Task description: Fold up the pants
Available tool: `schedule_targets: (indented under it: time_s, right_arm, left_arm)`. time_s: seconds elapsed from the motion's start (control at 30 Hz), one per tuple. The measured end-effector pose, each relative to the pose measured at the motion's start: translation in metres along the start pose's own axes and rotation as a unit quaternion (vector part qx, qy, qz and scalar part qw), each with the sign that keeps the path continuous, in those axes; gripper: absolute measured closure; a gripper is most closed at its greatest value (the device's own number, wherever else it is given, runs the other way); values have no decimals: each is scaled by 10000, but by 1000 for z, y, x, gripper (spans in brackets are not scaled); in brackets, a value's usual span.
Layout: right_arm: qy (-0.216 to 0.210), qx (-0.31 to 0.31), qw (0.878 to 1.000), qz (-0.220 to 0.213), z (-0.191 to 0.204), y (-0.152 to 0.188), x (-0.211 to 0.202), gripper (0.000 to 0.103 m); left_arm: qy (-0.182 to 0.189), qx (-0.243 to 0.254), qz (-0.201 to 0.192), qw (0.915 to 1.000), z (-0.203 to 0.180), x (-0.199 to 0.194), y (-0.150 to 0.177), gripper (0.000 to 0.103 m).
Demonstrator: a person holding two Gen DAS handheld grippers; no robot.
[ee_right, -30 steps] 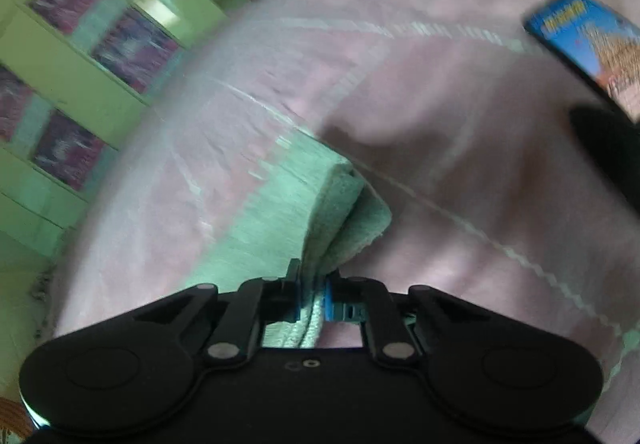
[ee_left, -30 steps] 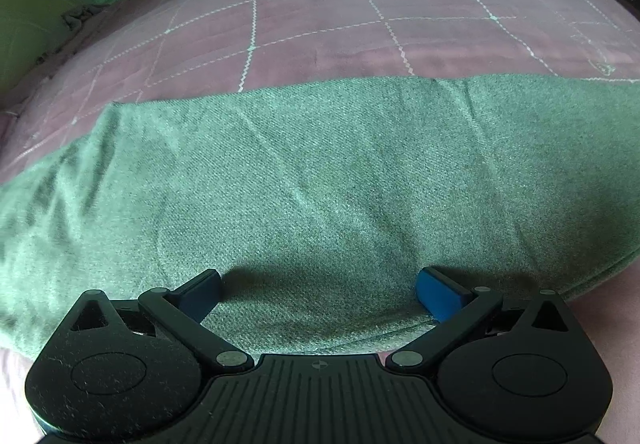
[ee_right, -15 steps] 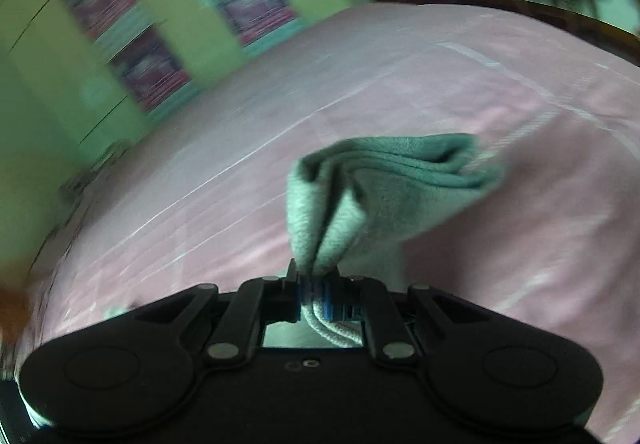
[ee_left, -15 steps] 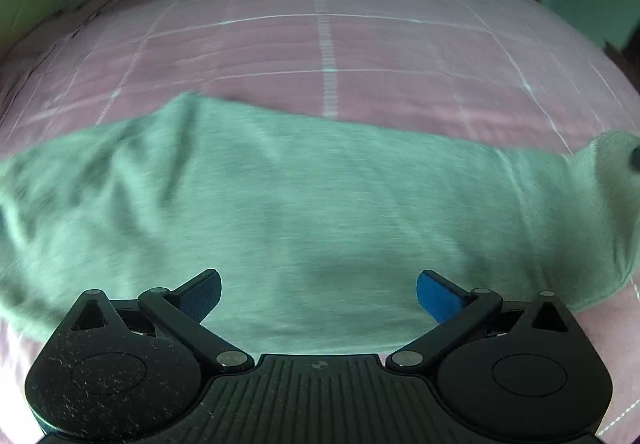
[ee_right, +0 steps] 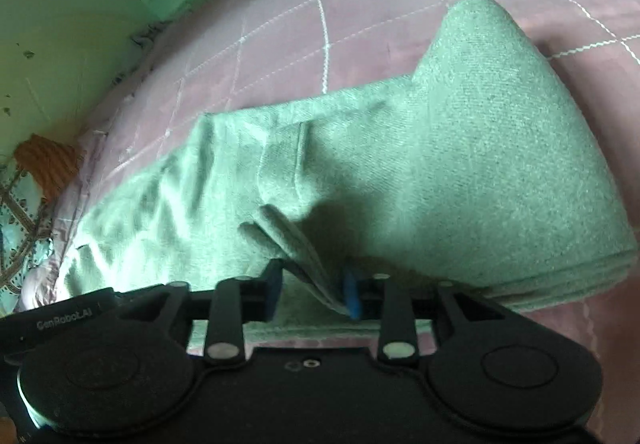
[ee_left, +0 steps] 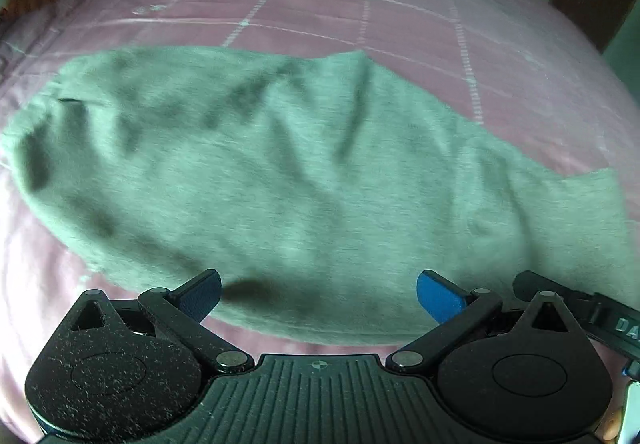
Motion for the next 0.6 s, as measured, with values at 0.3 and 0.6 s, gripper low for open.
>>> schedule_targets:
  time_s: [0.3,0.6]
  right_arm:
    - [-244,37,9961,-844,-21,-19,-77,50]
    - [-170,567,9921,-1102,-70,-19,-96,50]
  left_arm:
    - [1158,-261,278,9925,-52,25,-6,0]
    - [1180,-659,225,9906,-68,42,-2,0]
Point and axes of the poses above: each gripper's, at about its wrist camera, not at the fingertips, and x roughly the way its jaws point, z to its left, y to its underside, the point moved 1 cm from there along x, roughly the way its jaws point, and after that the axes turned 8 degrees about x, right-handed, at the moved point
